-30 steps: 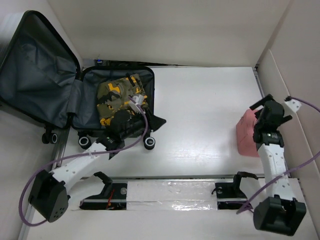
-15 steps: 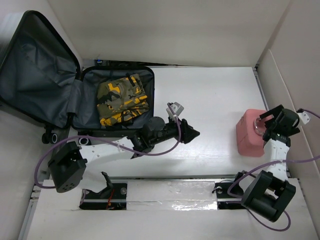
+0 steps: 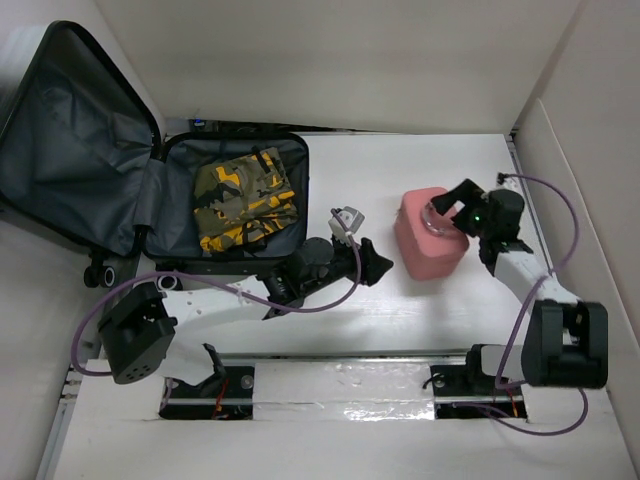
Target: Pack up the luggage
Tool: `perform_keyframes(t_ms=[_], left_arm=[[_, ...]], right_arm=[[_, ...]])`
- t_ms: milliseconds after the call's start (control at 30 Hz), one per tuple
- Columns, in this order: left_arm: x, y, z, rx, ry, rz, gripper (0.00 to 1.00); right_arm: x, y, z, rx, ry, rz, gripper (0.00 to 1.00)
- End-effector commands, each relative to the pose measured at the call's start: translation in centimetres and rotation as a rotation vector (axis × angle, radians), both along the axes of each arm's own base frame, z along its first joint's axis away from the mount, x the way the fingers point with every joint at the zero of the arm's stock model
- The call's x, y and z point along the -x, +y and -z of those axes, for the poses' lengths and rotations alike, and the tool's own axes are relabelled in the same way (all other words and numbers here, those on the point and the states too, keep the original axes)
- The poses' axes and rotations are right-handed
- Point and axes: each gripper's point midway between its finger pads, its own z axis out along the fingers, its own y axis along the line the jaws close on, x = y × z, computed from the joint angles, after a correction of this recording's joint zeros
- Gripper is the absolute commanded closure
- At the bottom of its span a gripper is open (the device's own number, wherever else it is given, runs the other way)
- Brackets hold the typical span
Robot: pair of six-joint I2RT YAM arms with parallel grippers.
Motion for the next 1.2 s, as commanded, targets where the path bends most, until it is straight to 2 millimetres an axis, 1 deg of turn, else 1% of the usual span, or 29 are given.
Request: perform_keyframes(t_ms=[0, 67, 100, 133, 200, 233, 267, 300, 333, 367, 400, 433, 467, 500, 533, 567, 600, 633, 700, 733, 767, 800, 833, 867, 900, 933, 967, 1000, 1167], left_arm=[[-1.5, 1.2, -2.7, 0.033, -0.053, -0.086, 0.52], [-1.9, 1.1, -3.2, 0.029, -0.067, -0.103, 0.53], [-2.5, 1.4, -3.1, 0.010, -0.072, -0.120, 0.53], [-2.9, 1.3, -4.0, 0.019, -0.083, -0.140, 0.53], [-4.0, 1.3, -4.1, 0.021, -0.072, -0.165, 0.53], [-5.0, 0.9, -4.3, 0.025, -0.060, -0.170, 0.53], [-5.1, 0.4, -4.3, 0.026, -0.049, -0.164, 0.53], [-5.9, 0.3, -4.0, 0.016, -0.034, -0.175, 0.53], [-6.3, -0.6, -5.3, 0.049, -0.025, -0.178, 0.53], [-7.2, -1.1, -4.2, 0.035, 0.001, -0.187, 0.53], [-7.9, -1.4, -4.2, 0.041, 0.014, -0.194, 0.52], [-8.4, -2.2, -5.4, 0.069, 0.016, -0.194, 0.51], [-9.2, -3.0, -4.2, 0.064, 0.060, -0.201, 0.51], [-9.7, -3.3, -3.6, 0.054, 0.084, -0.205, 0.51], [-10.3, -4.2, -4.8, 0.079, 0.083, -0.203, 0.51], [-10.9, -4.8, -3.3, 0.063, 0.116, -0.221, 0.50], [-11.1, -5.2, -2.6, 0.047, 0.134, -0.223, 0.49], [-11.7, -5.8, -2.3, 0.042, 0.144, -0.231, 0.49], [-12.2, -5.9, -1.6, 0.033, 0.171, -0.260, 0.49], [-12.4, -5.9, -1.4, 0.035, 0.175, -0.273, 0.49], [-12.8, -5.8, -0.9, 0.031, 0.178, -0.295, 0.48], [-13.0, -5.9, -0.7, 0.033, 0.184, -0.305, 0.48], [-13.2, -6.2, -1.0, 0.037, 0.184, -0.308, 0.48], [-13.5, -6.4, -0.1, 0.019, 0.193, -0.316, 0.48], [-13.7, -6.6, 0.2, 0.013, 0.200, -0.318, 0.48], [-13.9, -7.0, -0.2, 0.023, 0.198, -0.318, 0.48], [-14.2, -7.3, 0.6, 0.014, 0.206, -0.318, 0.48], [-14.3, -7.5, 0.8, 0.013, 0.208, -0.319, 0.48], [-15.1, -8.6, 2.0, 0.002, 0.221, -0.326, 0.48]], right_arm=[[-2.2, 6.1, -0.3, -0.087, 0.021, -0.165, 0.05], [-3.0, 7.9, -0.9, -0.046, -0.005, -0.216, 0.04], [-3.8, 7.9, -2.1, -0.031, -0.033, -0.220, 0.04], [-4.1, 7.8, -2.6, -0.003, -0.053, -0.230, 0.04], [-4.2, 7.5, -4.0, 0.023, -0.085, -0.226, 0.02], [-4.1, 6.8, -5.7, 0.056, -0.128, -0.196, 0.01], [-3.9, 6.8, -6.4, 0.074, -0.141, -0.186, 0.00], [-3.5, 6.3, -6.7, 0.094, -0.141, -0.169, 0.00], [-3.3, 5.6, -6.9, 0.133, -0.149, -0.141, 0.00], [-2.5, 5.1, -7.4, 0.148, -0.164, -0.123, 0.00], [-1.9, 4.7, -7.2, 0.161, -0.154, -0.104, 0.00], [-1.6, 3.3, -7.0, 0.177, -0.148, -0.046, 0.00], [-0.3, 2.9, -6.7, 0.181, -0.150, -0.029, 0.08], [0.3, 2.2, -6.7, 0.184, -0.163, -0.003, 0.16], [0.8, 1.3, -6.6, 0.183, -0.171, 0.036, 0.32], [1.4, 1.0, -6.4, 0.180, -0.178, 0.052, 0.65], [2.7, 0.6, -6.3, 0.176, -0.200, 0.068, 1.00], [3.3, 0.3, -6.8, 0.173, -0.225, 0.074, 1.00], [4.5, 0.2, -7.2, 0.180, -0.245, 0.072, 1.00], [5.4, -0.3, -8.2, 0.200, -0.271, 0.083, 1.00], [5.8, -0.4, -8.6, 0.206, -0.281, 0.087, 0.99], [6.3, -0.5, -8.9, 0.212, -0.287, 0.088, 0.89], [7.0, -0.4, -9.6, 0.214, -0.305, 0.086, 0.85], [7.3, -0.5, -9.8, 0.212, -0.314, 0.086, 0.83], [7.6, -0.4, -10.0, 0.211, -0.323, 0.077, 0.80], [7.8, 0.0, -10.2, 0.206, -0.334, 0.056, 0.78], [8.2, 0.2, -10.6, 0.202, -0.353, 0.046, 0.77], [8.3, 0.4, -10.7, 0.200, -0.359, 0.034, 0.76], [8.9, 1.5, -10.8, 0.200, -0.368, -0.010, 0.75]])
